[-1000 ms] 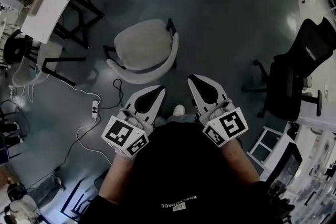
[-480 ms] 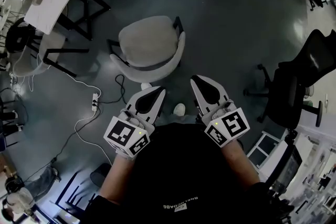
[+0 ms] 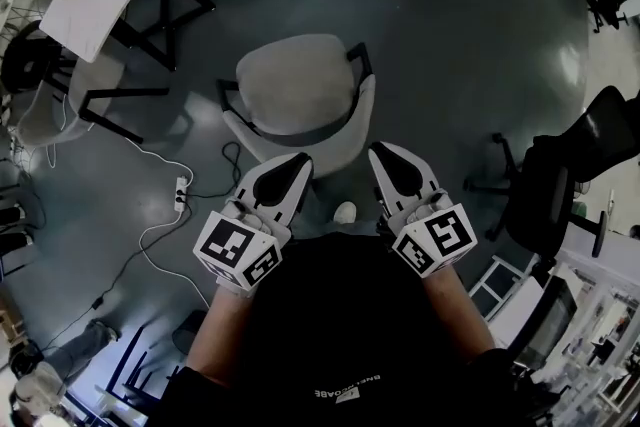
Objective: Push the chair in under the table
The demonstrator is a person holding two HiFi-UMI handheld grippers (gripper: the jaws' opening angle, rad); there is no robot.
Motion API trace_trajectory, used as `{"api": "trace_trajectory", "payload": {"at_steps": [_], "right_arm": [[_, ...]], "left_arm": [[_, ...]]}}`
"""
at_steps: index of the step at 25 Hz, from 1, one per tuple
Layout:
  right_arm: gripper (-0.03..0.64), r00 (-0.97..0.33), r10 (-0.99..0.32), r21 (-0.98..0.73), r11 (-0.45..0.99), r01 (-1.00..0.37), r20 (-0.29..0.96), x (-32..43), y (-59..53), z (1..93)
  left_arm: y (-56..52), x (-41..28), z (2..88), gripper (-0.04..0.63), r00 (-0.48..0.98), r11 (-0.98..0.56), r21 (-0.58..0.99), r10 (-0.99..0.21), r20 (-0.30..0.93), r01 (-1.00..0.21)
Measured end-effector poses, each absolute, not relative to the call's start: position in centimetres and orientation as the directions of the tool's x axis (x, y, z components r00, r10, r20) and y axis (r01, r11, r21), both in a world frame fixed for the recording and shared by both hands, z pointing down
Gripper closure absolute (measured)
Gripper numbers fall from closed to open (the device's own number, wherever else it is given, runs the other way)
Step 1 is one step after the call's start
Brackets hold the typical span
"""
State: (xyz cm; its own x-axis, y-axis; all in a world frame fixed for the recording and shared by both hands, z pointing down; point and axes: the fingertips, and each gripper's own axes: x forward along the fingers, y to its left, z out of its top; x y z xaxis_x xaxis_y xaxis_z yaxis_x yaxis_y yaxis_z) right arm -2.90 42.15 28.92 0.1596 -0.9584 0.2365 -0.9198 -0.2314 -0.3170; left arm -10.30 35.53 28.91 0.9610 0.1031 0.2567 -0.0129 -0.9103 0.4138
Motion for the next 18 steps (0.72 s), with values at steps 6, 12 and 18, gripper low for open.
{"api": "trace_trajectory", "payload": {"at_steps": [6,12,18], "right_arm": [[0.604,0.162,-0.940,-0.313,-0.258,-0.914,0.301,-1.9,36.1,30.8],[0.603,0.193,-0.899,-0.314,-0.328,-0.891,0.393,-0.7,31.5,33.4],[0.592,0.214,-0.831,-0.309,-0.412,-0.857,0.514,0.7,30.5,37.0]], "left_arm": [[28.9,-10.1,30.4,0.588,0.955,-0.900,0.434,0.093,0.280,-0.040],[23.5,-10.7,33.2,0.586,0.934,-0.887,0.457,0.105,0.341,-0.068],[20.1,-11.6,38.2,0.521,0.888,-0.862,0.483,0.096,0.450,-0.151]]}}
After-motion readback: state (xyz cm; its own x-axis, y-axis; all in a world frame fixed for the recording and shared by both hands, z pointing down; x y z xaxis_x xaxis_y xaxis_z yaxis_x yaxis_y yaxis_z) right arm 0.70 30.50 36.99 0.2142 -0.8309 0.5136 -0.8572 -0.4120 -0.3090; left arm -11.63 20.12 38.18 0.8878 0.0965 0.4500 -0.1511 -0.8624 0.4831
